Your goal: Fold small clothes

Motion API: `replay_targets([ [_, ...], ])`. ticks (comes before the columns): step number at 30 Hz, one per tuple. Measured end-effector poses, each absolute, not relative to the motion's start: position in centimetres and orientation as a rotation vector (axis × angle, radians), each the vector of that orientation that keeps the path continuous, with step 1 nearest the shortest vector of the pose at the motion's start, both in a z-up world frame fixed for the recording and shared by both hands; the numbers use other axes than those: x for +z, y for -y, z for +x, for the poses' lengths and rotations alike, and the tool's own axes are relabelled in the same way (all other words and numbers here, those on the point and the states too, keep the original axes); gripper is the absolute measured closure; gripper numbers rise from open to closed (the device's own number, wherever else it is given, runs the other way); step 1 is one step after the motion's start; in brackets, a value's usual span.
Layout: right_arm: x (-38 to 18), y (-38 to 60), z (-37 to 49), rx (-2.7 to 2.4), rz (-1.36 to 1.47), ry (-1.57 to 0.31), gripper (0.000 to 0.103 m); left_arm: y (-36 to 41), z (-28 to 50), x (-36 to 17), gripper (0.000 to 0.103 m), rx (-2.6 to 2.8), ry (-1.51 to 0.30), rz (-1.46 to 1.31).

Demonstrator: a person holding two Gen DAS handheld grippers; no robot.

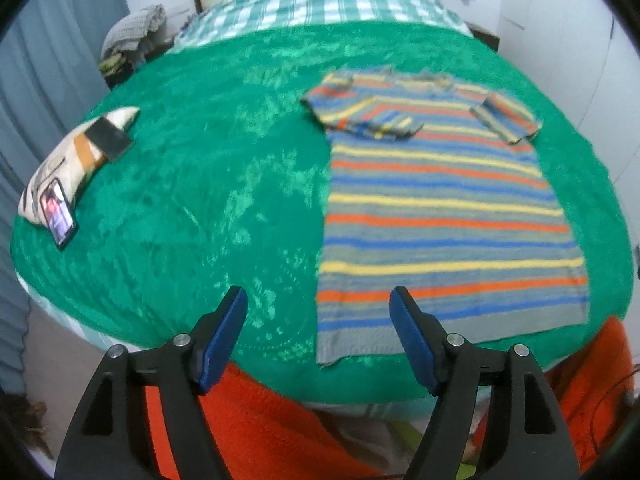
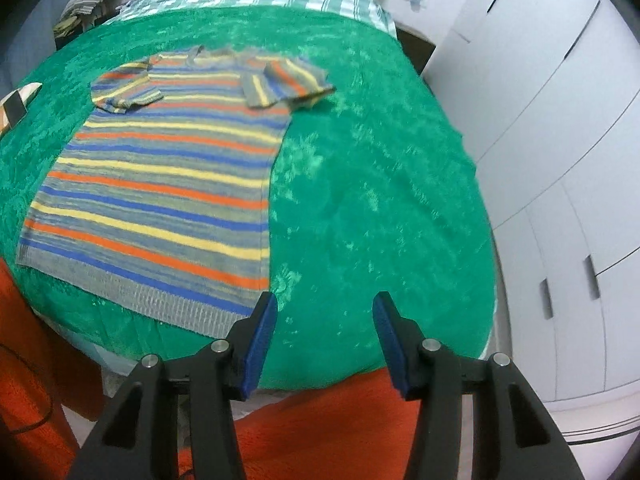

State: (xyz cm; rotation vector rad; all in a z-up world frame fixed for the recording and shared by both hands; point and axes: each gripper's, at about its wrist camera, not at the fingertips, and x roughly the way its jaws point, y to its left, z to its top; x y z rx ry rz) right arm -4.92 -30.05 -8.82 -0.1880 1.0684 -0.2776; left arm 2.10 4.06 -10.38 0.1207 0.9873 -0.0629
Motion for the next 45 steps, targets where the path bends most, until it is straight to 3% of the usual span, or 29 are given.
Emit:
replay_targets([
  [15,-5.9,29.9,-4.9,-0.32,-0.249,-1.008,0.053,-3.9,2.2,-9.6,0.025,-0.063,-0.971,0.119],
  [45,-5.6,30.5,-4.6,-0.337,-0.243,-1.004,0.053,-3.8,1.9,-10.4,0.025,-0.043,-0.981,0.152],
])
